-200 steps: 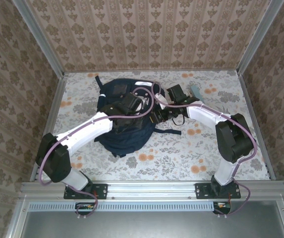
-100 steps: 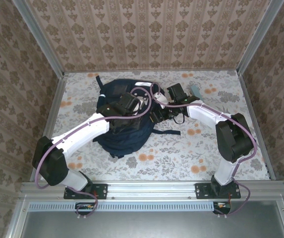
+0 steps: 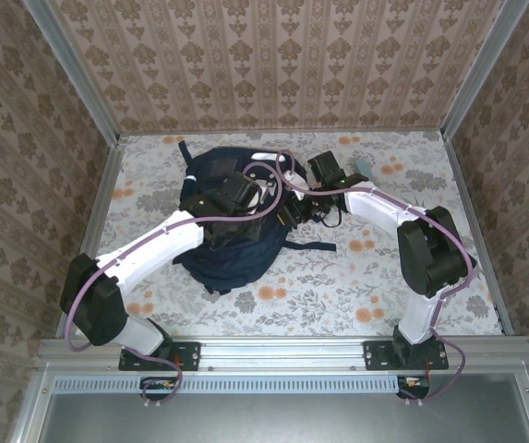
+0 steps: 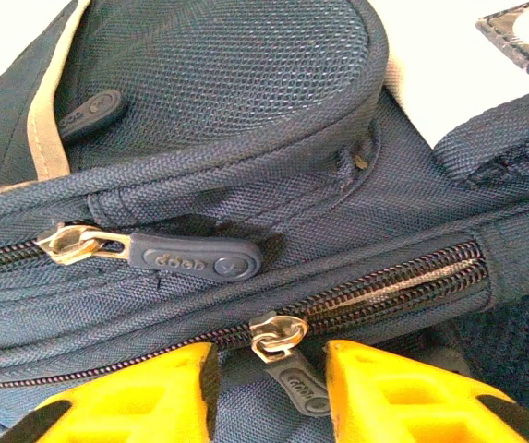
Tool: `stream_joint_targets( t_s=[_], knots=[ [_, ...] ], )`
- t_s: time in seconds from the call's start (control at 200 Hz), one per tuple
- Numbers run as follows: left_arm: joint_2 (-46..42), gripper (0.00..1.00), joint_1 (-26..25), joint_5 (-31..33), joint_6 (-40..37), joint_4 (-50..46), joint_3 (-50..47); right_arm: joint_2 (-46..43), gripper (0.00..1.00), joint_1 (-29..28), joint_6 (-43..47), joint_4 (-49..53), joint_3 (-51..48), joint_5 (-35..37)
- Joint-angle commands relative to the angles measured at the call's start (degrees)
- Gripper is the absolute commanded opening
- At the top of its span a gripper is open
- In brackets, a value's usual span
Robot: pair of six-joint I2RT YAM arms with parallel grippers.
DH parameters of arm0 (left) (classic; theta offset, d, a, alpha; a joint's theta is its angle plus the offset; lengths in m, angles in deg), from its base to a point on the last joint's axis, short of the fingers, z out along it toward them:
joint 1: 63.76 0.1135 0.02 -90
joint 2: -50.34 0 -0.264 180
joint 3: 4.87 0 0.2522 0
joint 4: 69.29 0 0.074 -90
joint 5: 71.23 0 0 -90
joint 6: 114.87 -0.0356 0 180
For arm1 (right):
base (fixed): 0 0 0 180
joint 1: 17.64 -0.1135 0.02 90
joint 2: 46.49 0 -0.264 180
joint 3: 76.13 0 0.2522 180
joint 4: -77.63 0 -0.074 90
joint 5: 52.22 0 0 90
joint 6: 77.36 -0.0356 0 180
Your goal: Pack the student bag
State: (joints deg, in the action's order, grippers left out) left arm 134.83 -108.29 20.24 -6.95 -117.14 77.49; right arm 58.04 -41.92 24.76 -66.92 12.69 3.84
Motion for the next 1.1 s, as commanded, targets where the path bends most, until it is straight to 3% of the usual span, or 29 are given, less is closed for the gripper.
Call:
stream_joint_targets(
  t_s=[0.0, 0.12, 0.215, 0.275, 0.51, 0.68, 0.765, 0.97, 1.095],
  knots=[
    [-2.1, 0.0, 0.5, 0.7, -0.1, 0.8, 1.2, 1.4, 0.34, -0.4, 1.5, 2.4, 1.4, -2.2],
    [-2.0, 0.0, 0.6, 1.0, 0.2, 1.0, 1.1, 1.3, 0.32, -0.4, 1.6, 2.8, 1.2, -2.8],
    [-2.0, 0.0, 0.7, 0.9, 0.3, 1.2, 1.0, 1.3, 0.46, -0.4, 1.7, 2.6, 0.7, -2.7],
    [-2.0, 0.0, 0.7, 0.8, 0.1, 1.3, 1.1, 1.0, 0.49, -0.4, 1.7, 2.2, 0.4, -2.5],
    [-1.9, 0.0, 0.8, 0.0, 0.1, 1.6, 1.1, 2.2, 0.38, -0.7, 2.4, 3.5, 1.9, -3.5],
    [-1.9, 0.0, 0.9, -0.3, 0.3, 1.8, 0.8, 3.5, 0.41, -1.0, 2.4, 3.9, 2.5, -4.9],
    [-1.8, 0.0, 0.9, -0.6, 0.3, 2.0, 0.6, 3.2, 0.35, -1.0, 1.5, 2.6, 2.1, -4.6],
    [-1.6, 0.0, 0.9, -0.6, 1.2, 2.7, 0.3, 0.7, 0.08, -1.1, 0.3, 3.0, 0.9, -1.8],
    [-1.2, 0.0, 0.8, -0.5, 3.3, 5.2, -0.2, -2.8, 0.03, -1.8, -0.8, 3.5, -2.8, -0.1]
  ],
)
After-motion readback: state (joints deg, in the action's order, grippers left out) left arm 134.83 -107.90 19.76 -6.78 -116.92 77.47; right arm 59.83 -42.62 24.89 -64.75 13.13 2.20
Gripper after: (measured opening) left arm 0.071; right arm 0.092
